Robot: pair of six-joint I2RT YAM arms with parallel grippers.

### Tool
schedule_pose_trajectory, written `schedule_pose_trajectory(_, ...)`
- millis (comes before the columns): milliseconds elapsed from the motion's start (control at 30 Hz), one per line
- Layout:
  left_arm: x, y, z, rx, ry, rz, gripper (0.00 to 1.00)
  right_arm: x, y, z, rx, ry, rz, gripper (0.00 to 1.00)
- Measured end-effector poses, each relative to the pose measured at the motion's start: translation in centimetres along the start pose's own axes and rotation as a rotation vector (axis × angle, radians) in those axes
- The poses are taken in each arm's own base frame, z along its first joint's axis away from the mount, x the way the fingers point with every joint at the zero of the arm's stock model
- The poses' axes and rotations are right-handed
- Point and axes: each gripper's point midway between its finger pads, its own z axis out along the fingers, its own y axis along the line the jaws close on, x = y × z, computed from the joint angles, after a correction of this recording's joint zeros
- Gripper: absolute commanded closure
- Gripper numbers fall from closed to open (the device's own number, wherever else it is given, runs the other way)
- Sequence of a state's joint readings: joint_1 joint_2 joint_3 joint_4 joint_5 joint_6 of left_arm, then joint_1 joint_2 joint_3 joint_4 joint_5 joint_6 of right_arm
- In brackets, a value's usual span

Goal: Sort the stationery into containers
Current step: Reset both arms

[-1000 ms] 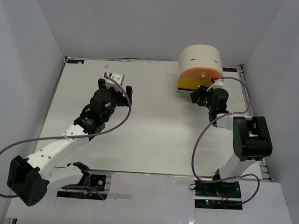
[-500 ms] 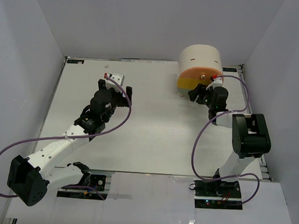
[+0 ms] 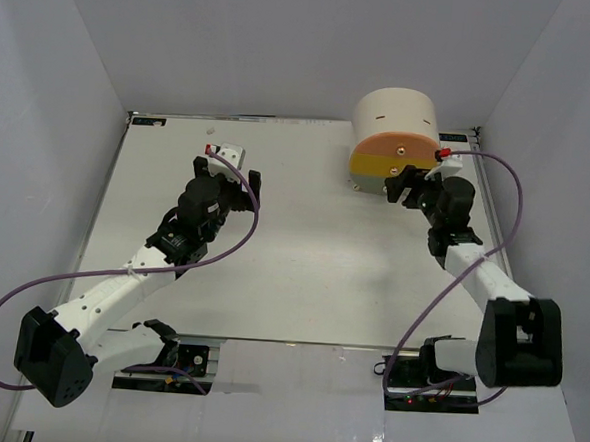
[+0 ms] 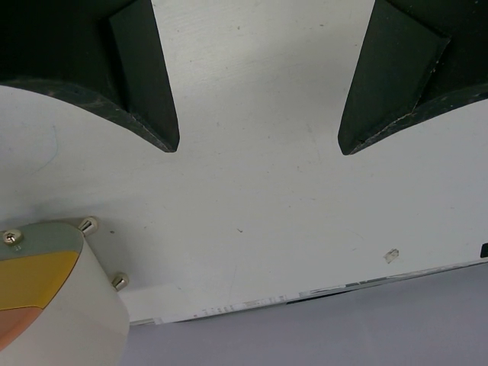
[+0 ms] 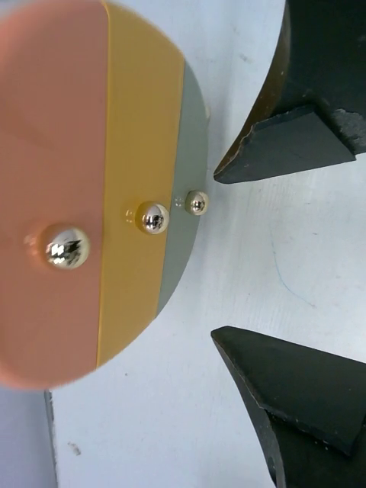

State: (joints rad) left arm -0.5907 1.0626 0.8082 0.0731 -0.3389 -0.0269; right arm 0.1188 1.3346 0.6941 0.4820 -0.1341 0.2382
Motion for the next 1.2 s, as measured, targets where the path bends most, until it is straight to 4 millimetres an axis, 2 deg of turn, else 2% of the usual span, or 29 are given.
schedule_pose_trajectory(100,0.2,-0.1,-0.1,0.006,0.01,-0.01,0.03,-3.8,1.0,-3.5,0.018,-0.074,-0.021,0.15)
schedule_pose_trajectory(133,0.2,-0.2,-0.2,0.009,0.013,-0.015,0.03,-4.8,1.2,-4.7,0.027,-0.091,-0.025,0.07)
schedule_pose_trajectory(233,0.0,-0.5,-0.4,0.024,0.017,-0.033,0.02,-8.0,1.9,-8.3,0.056,-0.154,-0.044,0.02)
schedule_pose_trajectory(300,-0.7,-0.6,-0.7,0.033,0.013,-0.051,0.02,-10.2,2.3,-10.9,0.083,-0.21,-0.058,0.1)
schedule_pose_trajectory(333,-1.1,-0.6,-0.9,0.037,0.009,-0.06,0.02,-11.2,2.5,-12.3,0.092,-0.243,-0.064,0.1)
schedule_pose_trajectory(467,-4.1,-0.7,-2.2,0.055,-0.018,-0.106,0.02,-14.5,3.3,-17.6,0.125,-0.367,-0.076,0.1)
schedule_pose_trajectory(600,-7.5,-0.1,-4.7,0.069,-0.076,-0.146,0.02,-16.9,3.9,-22.5,0.155,-0.468,-0.118,0.1)
schedule_pose_trajectory(667,-8.3,0.5,-6.4,0.067,-0.099,-0.159,0.02,-17.4,4.1,-24.1,0.167,-0.498,-0.14,0.1)
schedule_pose_trajectory(800,-9.1,1.9,-9.6,0.05,-0.128,-0.175,0.02,-16.3,4.3,-26.4,0.169,-0.521,-0.173,0.1)
schedule_pose_trajectory(867,-9.0,2.6,-10.9,0.041,-0.139,-0.179,0.02,-15.4,4.1,-27.0,0.172,-0.52,-0.186,0.1)
schedule_pose_trajectory(1067,-7.2,4.7,-14.6,0.0,-0.158,-0.196,0.02,-12.5,3.4,-26.6,0.172,-0.482,-0.218,0.1)
schedule_pose_trajectory(1200,-5.7,5.7,-16.0,-0.031,-0.155,-0.215,0.02,-11.4,3.4,-26.1,0.164,-0.453,-0.246,0.1)
